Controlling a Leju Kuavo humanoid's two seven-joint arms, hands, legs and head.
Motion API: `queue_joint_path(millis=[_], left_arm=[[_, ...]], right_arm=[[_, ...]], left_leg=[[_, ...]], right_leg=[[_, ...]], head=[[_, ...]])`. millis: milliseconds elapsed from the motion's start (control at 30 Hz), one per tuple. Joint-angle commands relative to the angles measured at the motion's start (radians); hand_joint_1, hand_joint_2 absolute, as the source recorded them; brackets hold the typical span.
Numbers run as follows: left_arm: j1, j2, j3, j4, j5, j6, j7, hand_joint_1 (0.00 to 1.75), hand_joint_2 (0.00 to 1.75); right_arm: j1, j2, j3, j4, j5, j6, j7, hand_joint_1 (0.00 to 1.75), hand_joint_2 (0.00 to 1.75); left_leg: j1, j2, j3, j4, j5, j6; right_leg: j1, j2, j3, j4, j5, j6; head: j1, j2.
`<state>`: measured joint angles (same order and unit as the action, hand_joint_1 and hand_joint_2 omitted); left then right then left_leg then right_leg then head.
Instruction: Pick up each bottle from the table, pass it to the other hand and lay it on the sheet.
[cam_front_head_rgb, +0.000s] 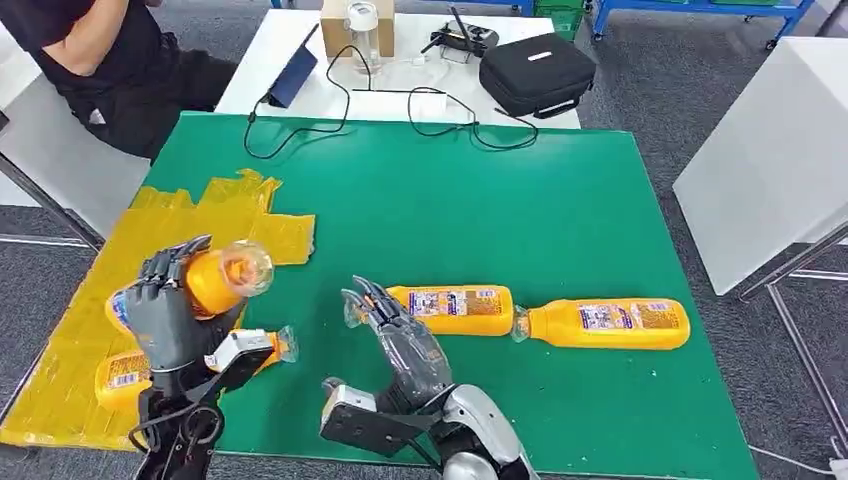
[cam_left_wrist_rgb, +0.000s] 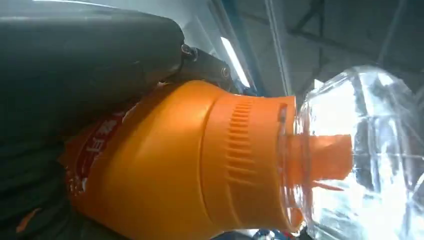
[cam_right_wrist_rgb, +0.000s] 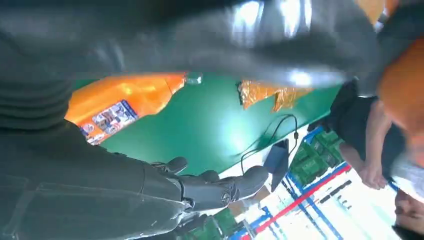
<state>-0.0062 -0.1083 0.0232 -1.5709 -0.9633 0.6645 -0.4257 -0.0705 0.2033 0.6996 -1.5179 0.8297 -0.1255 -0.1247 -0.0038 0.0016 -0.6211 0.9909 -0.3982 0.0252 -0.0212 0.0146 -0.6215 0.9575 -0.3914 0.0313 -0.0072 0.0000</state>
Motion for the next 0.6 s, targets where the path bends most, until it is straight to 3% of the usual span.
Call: queue_joint_path(millis=[33, 267, 367, 500, 600], left_arm=[[-0.066, 0.046, -0.058, 0.126, -0.016, 0.034, 0.021, 1.75, 1.75], [-0.066, 0.046, -0.058, 0.126, -0.016, 0.034, 0.021, 1.75, 1.75], [-0.064, 0.054, -0.115, 0.153, -0.031, 0.032, 0.03, 1.75, 1.75], [-0.05, 0.004, -0.127, 0.222, -0.416, 0.034, 0.136, 1.75, 1.75], [-0.091, 0.035, -0.149, 0.392, -0.601, 0.034, 0.28, 1.75, 1.75]], right_arm=[[-0.021, -0.032, -0.013, -0.011, -0.006, 0.007, 0.006, 0.0, 0.0], [-0.021, -0.032, -0.013, -0.011, -0.006, 0.007, 0.006, 0.0, 0.0], [-0.021, -0.038, -0.012, -0.02, -0.013, 0.011, 0.015, 0.0, 0.0], [-0.037, -0.044, 0.002, -0.013, -0.024, 0.04, 0.02, 0.0, 0.0], [-0.052, -0.035, 0.006, 0.013, -0.033, 0.065, -0.004, 0.0, 0.0]], left_leg=[[0.0, -0.002, 0.002, -0.001, 0.0, -0.001], [0.001, -0.002, 0.003, 0.0, -0.002, -0.002], [0.001, -0.002, 0.003, 0.0, -0.001, -0.002], [0.001, -0.003, 0.003, -0.001, -0.001, -0.001], [0.0, -0.001, 0.006, -0.001, -0.002, -0.002]], right_leg=[[0.0, -0.003, 0.002, -0.001, -0.001, -0.001], [0.001, -0.003, 0.004, 0.0, -0.002, -0.002], [0.001, -0.003, 0.004, 0.0, -0.002, -0.002], [0.001, -0.004, 0.004, -0.001, -0.002, -0.002], [0.0, -0.003, 0.007, -0.001, -0.003, -0.002]], head=[[0.0, 0.0], [0.0, 0.0], [0.0, 0.0], [0.0, 0.0], [0.0, 0.0]])
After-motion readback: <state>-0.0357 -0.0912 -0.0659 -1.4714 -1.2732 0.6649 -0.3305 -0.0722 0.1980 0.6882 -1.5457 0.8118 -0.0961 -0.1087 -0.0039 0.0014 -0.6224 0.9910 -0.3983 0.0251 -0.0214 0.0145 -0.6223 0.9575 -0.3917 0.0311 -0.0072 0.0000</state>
